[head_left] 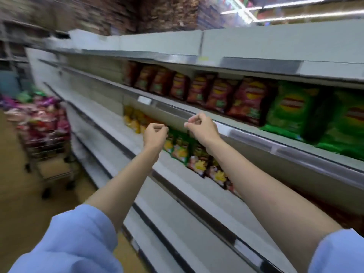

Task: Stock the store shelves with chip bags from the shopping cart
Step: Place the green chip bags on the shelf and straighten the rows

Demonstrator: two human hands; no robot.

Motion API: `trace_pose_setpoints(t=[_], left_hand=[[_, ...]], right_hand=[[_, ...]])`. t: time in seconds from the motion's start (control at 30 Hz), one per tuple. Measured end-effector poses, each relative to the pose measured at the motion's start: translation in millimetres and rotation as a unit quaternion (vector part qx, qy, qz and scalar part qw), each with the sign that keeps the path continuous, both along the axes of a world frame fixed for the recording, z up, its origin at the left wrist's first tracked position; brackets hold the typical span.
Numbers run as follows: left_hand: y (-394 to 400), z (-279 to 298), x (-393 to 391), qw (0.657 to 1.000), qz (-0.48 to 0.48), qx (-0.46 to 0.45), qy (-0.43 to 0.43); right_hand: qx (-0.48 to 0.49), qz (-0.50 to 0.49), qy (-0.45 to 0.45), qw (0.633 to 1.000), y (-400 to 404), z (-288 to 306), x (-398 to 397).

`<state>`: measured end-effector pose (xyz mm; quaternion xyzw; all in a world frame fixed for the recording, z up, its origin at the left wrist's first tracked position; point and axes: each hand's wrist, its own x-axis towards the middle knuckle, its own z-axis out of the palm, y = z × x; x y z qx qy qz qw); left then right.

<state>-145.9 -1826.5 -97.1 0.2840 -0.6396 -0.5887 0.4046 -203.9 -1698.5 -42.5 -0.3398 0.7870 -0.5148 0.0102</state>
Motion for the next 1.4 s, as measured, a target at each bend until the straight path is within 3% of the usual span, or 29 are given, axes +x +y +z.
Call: trace_pose_setpoints(t=[0.07, 0.3, 0.6, 0.93, 1.13, 1.4], left_hand=[[-90, -2, 39, 0.998, 0.057, -0.009, 0.0], [-280, -17, 142, 0.982, 0.18, 0.002, -0.057], [-422, -82, 199, 0.955, 0.272, 0.067, -0.097], [-634, -74, 158, 0.934, 0.323, 0.059, -0.141], [-742, -48, 115, 0.941, 0.292, 0.04, -0.165], [-873, -71, 78, 0.943, 0.259, 0.078, -0.195]], right_hand=[[-0.008, 0.053, 0.0, 0.999, -93, -3, 17], [-0.017, 0.175, -0.066, 0.982, -288, -32, 63], [0.028, 0.283, -0.141, 0.948, -483, -93, 102], [0.042, 0.33, -0.163, 0.929, -719, -123, 67], [0.055, 0.347, -0.198, 0.915, -846, -114, 13], [0.084, 0.354, -0.219, 0.906, -971, -144, -27]])
